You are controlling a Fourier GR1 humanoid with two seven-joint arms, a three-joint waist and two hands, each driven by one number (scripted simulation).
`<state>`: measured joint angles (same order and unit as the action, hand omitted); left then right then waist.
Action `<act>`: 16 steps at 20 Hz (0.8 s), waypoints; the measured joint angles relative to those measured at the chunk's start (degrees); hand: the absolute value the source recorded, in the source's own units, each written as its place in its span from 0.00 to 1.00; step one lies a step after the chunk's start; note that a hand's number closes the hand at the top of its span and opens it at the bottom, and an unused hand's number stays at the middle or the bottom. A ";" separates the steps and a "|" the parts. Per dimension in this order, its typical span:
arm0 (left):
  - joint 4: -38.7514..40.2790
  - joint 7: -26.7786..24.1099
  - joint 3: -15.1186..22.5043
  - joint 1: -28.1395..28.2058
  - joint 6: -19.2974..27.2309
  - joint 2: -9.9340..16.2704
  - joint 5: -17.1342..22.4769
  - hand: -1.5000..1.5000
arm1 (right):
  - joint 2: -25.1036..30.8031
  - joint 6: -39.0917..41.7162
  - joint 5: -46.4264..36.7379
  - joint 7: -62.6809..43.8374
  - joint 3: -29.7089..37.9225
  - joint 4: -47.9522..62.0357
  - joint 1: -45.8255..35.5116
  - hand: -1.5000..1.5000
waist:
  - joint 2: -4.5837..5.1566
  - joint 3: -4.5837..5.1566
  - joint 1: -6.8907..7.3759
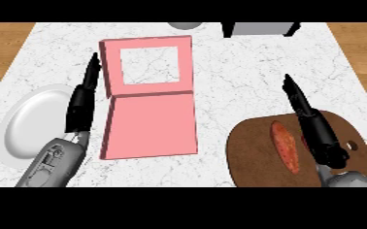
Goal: Pick the bell pepper from the cutting board and place it in the cardboard box
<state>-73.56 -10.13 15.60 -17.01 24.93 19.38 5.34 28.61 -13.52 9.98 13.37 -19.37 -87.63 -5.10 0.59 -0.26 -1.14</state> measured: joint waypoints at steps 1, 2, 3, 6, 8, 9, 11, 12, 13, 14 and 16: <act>0.27 0.58 -0.15 0.05 -0.13 0.09 -0.33 0.50 | 0.70 2.03 0.89 0.95 0.85 0.45 0.25 0.00 | -0.12 0.05 0.21; 0.26 1.51 -0.75 0.37 -0.55 1.35 -0.32 0.50 | 2.01 4.66 1.88 1.84 1.39 0.93 0.23 0.00 | -0.22 0.07 0.54; 0.17 2.47 -1.30 1.02 -0.75 2.75 -0.42 0.50 | 3.37 7.46 2.96 2.67 1.61 0.70 0.50 0.00 | -0.35 0.08 0.83; 2.46 4.92 -3.36 2.83 -0.90 7.26 -1.13 0.50 | 8.69 17.76 6.22 5.89 1.92 0.44 0.95 0.00 | -0.40 0.05 1.57; 3.50 5.83 -3.27 3.84 -1.20 8.00 -1.31 0.50 | 15.16 18.14 -1.26 8.67 1.99 -0.64 -1.78 0.00 | -1.22 0.51 2.51; 3.97 6.40 -3.35 4.22 -1.39 8.51 -1.35 0.50 | 17.98 18.29 -5.02 10.69 1.70 -0.44 -2.35 0.00 | -1.14 0.44 2.72; 4.35 7.39 -4.04 5.41 -2.20 10.24 -1.07 0.50 | 21.15 19.14 -9.61 17.66 0.94 2.49 -0.46 0.00 | -0.85 0.21 2.67; 4.18 7.90 -4.14 5.80 -2.48 10.79 -1.05 0.50 | 21.70 20.71 -9.14 21.74 1.36 5.13 0.30 0.00 | -0.65 0.09 2.76; 4.12 8.26 -4.25 6.15 -2.83 11.22 -0.96 0.50 | 22.15 22.52 -8.45 25.80 1.81 7.71 0.83 0.00 | -0.47 -0.01 2.85; 4.03 8.83 -4.35 6.07 -2.91 11.43 -0.95 0.50 | 22.42 24.59 -7.55 29.78 2.19 10.02 1.18 0.00 | -0.32 -0.08 2.85; 3.73 9.59 -4.73 6.33 -3.67 12.26 -0.60 0.50 | 23.16 27.83 -7.02 37.51 2.73 14.62 1.41 0.00 | -0.15 -0.16 3.08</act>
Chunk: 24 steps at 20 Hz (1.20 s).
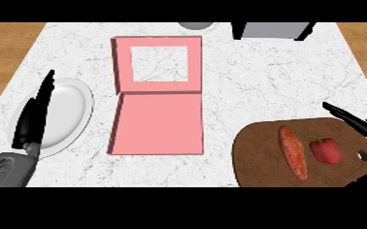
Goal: Pick the bell pepper from the cutting board and place it in the cardboard box
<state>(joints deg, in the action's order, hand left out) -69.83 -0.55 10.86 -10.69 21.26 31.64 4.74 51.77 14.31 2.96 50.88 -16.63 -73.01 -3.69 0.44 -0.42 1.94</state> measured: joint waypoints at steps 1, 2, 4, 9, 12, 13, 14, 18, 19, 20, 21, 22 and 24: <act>0.00 -0.01 -0.29 0.29 -0.40 0.41 0.18 0.50 | 0.92 0.74 -0.04 2.25 0.24 2.05 -0.16 0.00 | 0.04 0.00 0.08; -0.06 -0.07 -0.30 0.56 -0.40 0.48 0.03 0.50 | 1.66 0.80 -0.56 4.18 0.42 3.96 -0.58 0.00 | 0.07 0.00 0.13; -0.33 0.32 -0.30 0.52 -0.49 0.48 -0.12 0.50 | 2.84 -0.43 -2.92 6.88 0.58 7.26 -1.66 0.00 | 0.09 0.01 0.13; -0.70 1.01 -1.13 0.64 -2.03 1.70 0.31 0.50 | 6.99 -4.26 -12.16 9.19 -0.41 11.56 -6.43 0.00 | 0.06 0.12 0.42; -0.51 1.04 -1.40 0.75 -2.19 1.37 0.26 0.50 | 8.64 -5.64 -18.31 9.07 -2.51 12.40 -10.09 0.00 | 0.02 0.23 0.38; 0.01 1.08 -1.51 0.59 -2.07 1.16 0.08 0.50 | 8.94 -5.96 -20.39 8.86 -3.46 12.32 -11.11 0.00 | 0.00 0.28 0.20; -0.15 0.99 -1.77 0.99 -2.36 1.42 0.10 0.50 | 8.81 -6.41 -22.53 8.64 -4.44 12.49 -11.88 0.00 | -0.05 0.31 0.14; -1.34 1.71 -2.17 2.00 -2.25 1.41 -0.38 0.50 | 8.68 -7.32 -30.84 6.15 -8.11 11.93 -15.36 0.00 | -0.22 0.38 -0.21; -1.32 2.10 -2.30 1.68 -2.18 1.40 -0.69 0.50 | 8.19 -7.52 -32.90 5.69 -9.04 11.78 -15.78 0.00 | -0.25 0.39 -0.43; -1.93 2.62 -2.62 1.71 -2.51 1.82 -0.68 0.50 | 7.64 -7.41 -34.85 4.96 -9.80 12.12 -16.73 0.00 | -0.26 0.39 -0.45; -2.58 3.32 -2.44 1.85 -2.25 1.59 -1.17 0.50 | 6.92 -7.20 -36.61 4.33 -10.46 12.39 -17.45 0.00 | -0.29 0.39 -0.56; -2.99 3.62 -2.48 2.18 -2.31 1.32 -1.31 0.50 | 6.48 -6.02 -37.87 3.20 -10.86 11.91 -18.49 0.00 | -0.32 0.39 -0.69; -2.69 3.29 -2.73 2.32 -1.71 0.41 -2.21 0.50 | 4.65 -4.73 -40.75 1.05 -11.79 11.62 -19.66 0.00 | -0.35 0.42 -0.96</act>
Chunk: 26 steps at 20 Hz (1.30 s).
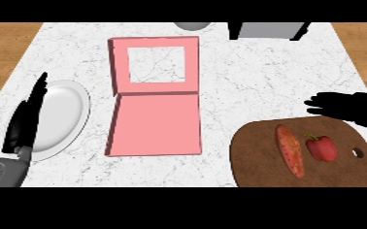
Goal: Pick the bell pepper from the cutting board and place it in the cardboard box
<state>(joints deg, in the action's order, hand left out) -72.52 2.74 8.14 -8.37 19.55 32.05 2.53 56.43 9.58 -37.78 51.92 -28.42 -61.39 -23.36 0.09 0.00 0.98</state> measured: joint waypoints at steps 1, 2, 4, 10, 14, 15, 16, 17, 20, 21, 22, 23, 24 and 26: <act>-0.16 -0.03 -0.56 0.20 -0.56 0.37 0.07 0.50 | -0.81 0.21 -1.53 -0.72 -0.42 0.32 -0.25 0.00 | -0.01 0.01 -0.07; 0.28 -0.34 -0.86 0.19 -0.70 0.01 -0.22 0.50 | -1.40 0.01 -3.00 -0.99 -0.36 0.69 -0.44 0.00 | -0.01 -0.01 -0.21; -0.38 -0.35 -1.91 0.99 -1.64 0.36 -0.30 0.50 | -2.59 -0.09 -5.39 -2.63 0.06 0.30 -0.29 0.00 | -0.06 0.00 -0.40; -2.84 1.03 -3.74 2.45 -3.14 -0.35 -1.86 0.50 | -5.71 -0.33 -11.43 -2.45 2.12 2.18 -0.10 0.00 | -0.10 0.01 -0.59; -2.64 0.31 -5.76 3.19 -4.55 -1.18 -2.67 0.50 | -8.01 0.45 -14.57 -2.91 4.07 1.59 0.67 0.00 | -0.10 -0.01 -0.76; -2.50 -0.46 -5.99 3.91 -4.72 -1.65 -2.95 0.50 | -8.37 0.24 -15.29 -2.45 4.38 1.70 1.13 0.00 | -0.11 0.00 -0.76; -2.21 -0.35 -6.27 3.52 -4.76 -2.08 -3.43 0.50 | -8.37 0.51 -15.62 -1.79 5.08 1.57 1.64 0.00 | -0.10 0.00 -0.81; -2.00 -0.14 -6.28 3.15 -4.56 -2.75 -3.98 0.50 | -8.92 0.40 -16.13 -1.81 5.30 1.06 2.52 0.00 | -0.12 0.01 -0.89; -3.37 -0.66 -7.27 4.76 -5.30 -3.23 -4.58 0.50 | -8.94 2.53 -16.78 -0.82 6.71 -1.48 3.78 0.00 | -0.15 0.01 -0.91; -3.29 -0.81 -7.75 4.86 -5.72 -3.25 -4.56 0.50 | -8.93 2.15 -17.03 -0.12 6.94 -1.88 4.89 0.00 | -0.15 0.02 -0.94; -3.35 -0.47 -7.81 4.55 -5.66 -3.53 -5.14 0.50 | -9.00 2.59 -17.12 0.33 7.38 -2.21 4.79 0.00 | -0.13 0.00 -0.95; -2.45 -0.38 -8.09 3.60 -5.82 -3.78 -5.53 0.50 | -9.39 2.86 -17.54 0.26 7.43 -2.89 5.01 0.00 | -0.13 0.01 -0.99; -1.82 -0.58 -8.46 3.10 -5.94 -4.04 -5.80 0.50 | -9.79 2.92 -17.90 0.29 7.46 -3.54 5.58 0.00 | -0.13 0.02 -1.02; -3.00 0.09 -8.79 3.70 -6.09 -4.29 -6.35 0.50 | -9.97 3.23 -17.96 0.26 7.92 -5.78 7.04 0.00 | -0.15 0.01 -1.02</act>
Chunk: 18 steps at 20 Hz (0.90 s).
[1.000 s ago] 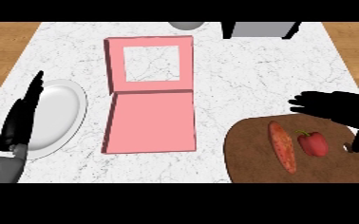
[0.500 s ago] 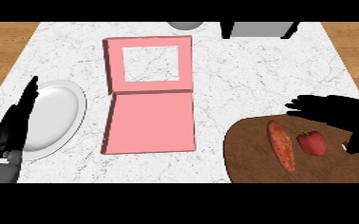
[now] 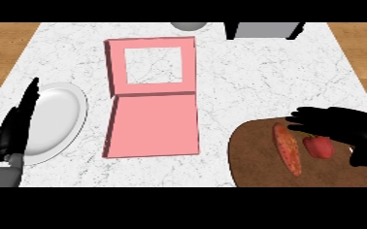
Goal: Pick the bell pepper from the cutting board and place it in the cardboard box
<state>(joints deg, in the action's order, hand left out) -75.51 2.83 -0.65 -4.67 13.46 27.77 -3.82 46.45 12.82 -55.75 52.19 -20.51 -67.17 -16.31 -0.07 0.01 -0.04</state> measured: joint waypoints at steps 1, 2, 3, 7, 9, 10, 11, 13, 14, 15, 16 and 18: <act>0.07 0.57 -0.13 -0.71 -0.12 -0.21 -0.31 0.50 | 0.02 0.21 -0.09 -0.21 0.14 -1.69 0.95 0.00 | 0.00 0.00 -0.08; 1.18 0.49 -0.46 -1.70 -0.40 -0.39 -0.55 0.50 | 0.39 0.67 -0.11 -0.26 0.42 -3.07 1.49 0.00 | 0.00 0.00 -0.15; 0.57 0.65 -0.42 -1.19 -0.48 -0.75 -0.98 0.50 | 0.34 1.02 -0.53 -0.44 0.67 -3.68 1.73 0.00 | 0.00 0.00 -0.10; 1.84 -0.55 -1.92 -1.24 -1.86 -0.95 -1.32 0.50 | 0.15 1.23 -3.76 -2.47 0.80 -6.84 4.66 0.00 | 0.00 0.01 -0.12; 1.22 -0.31 -2.07 -0.92 -1.87 -1.49 -1.87 0.50 | -1.50 1.88 -5.79 -4.76 0.65 -7.10 4.95 0.00 | -0.01 0.03 -0.02; 1.34 -0.20 -2.32 -1.29 -2.10 -1.36 -2.13 0.50 | -1.79 1.94 -6.60 -5.88 0.78 -7.80 5.85 0.00 | -0.03 0.04 -0.07; 0.61 0.06 -2.69 -0.95 -2.56 -1.24 -2.10 0.50 | -1.91 1.80 -7.28 -6.08 1.24 -7.62 6.41 0.00 | -0.04 0.05 -0.03; -1.38 1.41 -2.51 -0.37 -2.64 -1.78 -2.72 0.50 | -3.04 1.40 -8.85 -6.07 1.85 -5.03 5.48 0.00 | -0.05 0.06 0.16; -1.80 1.52 -2.84 -0.14 -3.13 -1.63 -2.78 0.50 | -4.12 0.72 -9.79 -6.43 1.88 -4.20 5.43 0.00 | -0.10 0.12 0.20; -1.62 1.40 -3.08 -0.08 -3.27 -2.03 -3.08 0.50 | -4.65 0.81 -10.53 -6.61 2.27 -4.25 5.52 1.00 | -0.12 0.12 0.18; -0.99 1.35 -3.30 -0.48 -3.57 -2.24 -3.28 0.50 | -5.52 0.50 -11.05 -7.37 2.73 -4.43 5.68 1.00 | -0.21 0.22 0.14; 0.18 0.87 -3.87 -1.19 -3.63 -2.51 -3.73 0.50 | -6.78 -2.05 -11.52 -7.07 3.79 -4.43 5.70 1.00 | -0.27 0.29 0.08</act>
<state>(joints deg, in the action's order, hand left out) -75.33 3.70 -4.52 -5.86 9.84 25.26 -7.55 39.67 10.76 -67.27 45.12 -16.72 -71.61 -10.61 -0.33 0.31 0.04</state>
